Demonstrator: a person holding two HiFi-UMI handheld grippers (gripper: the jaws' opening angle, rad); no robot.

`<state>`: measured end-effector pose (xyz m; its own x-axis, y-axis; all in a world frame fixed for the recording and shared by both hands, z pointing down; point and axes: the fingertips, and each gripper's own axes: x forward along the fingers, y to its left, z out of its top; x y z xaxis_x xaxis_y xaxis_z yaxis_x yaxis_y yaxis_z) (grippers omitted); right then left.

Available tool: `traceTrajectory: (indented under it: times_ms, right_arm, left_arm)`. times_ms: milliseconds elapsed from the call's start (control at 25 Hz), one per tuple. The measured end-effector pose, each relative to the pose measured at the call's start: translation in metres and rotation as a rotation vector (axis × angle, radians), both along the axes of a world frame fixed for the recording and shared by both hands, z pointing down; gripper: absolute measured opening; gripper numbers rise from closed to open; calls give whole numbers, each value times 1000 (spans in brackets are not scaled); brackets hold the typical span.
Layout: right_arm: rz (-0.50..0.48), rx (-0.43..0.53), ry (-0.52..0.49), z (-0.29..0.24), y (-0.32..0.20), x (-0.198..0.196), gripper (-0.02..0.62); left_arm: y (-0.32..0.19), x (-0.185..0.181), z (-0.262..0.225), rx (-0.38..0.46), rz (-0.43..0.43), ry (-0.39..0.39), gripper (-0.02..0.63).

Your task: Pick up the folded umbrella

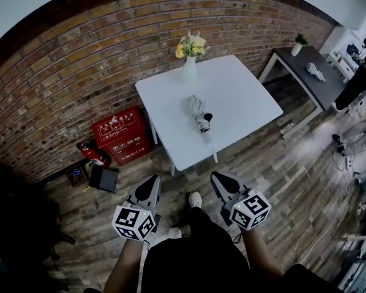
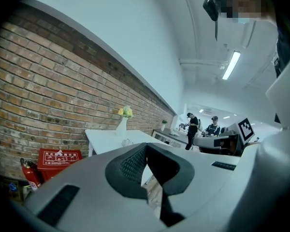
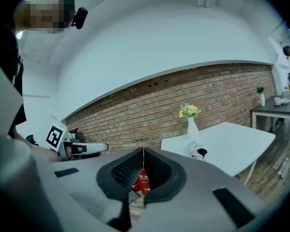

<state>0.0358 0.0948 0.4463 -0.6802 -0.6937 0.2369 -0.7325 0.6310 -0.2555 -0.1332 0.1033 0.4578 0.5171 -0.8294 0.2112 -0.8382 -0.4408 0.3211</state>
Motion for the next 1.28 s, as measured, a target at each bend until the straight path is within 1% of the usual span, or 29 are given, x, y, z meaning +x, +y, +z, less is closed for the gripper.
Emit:
traceTrajectory:
  times_ms: [240,440,720,1000,1160,1280]
  right_arm:
    - [-14,-27,-9,10,-45,9,23]
    - [-56,-39,-20,9,-82,10,23]
    - [-123,-63,-30,17,-135,19,23]
    - [-196,-84,-17,31,-177,35,23]
    - [-209,-100,-37,39,-196,45,23]
    - [-235,-115,-40,47,-205,46,23]
  left_arm:
    - [-38,11,0,-7,-7,-8,14]
    - [-73,17,-7,-6,-35,-17,14]
    - [-115,33,-3,-30,-84,-41,14]
    - [-158,61,0,-28,-125,-49,14]
    - [-173,73,6,-35,-151,-55,14]
    - [-177,75,10,-47,-175,-63,14]
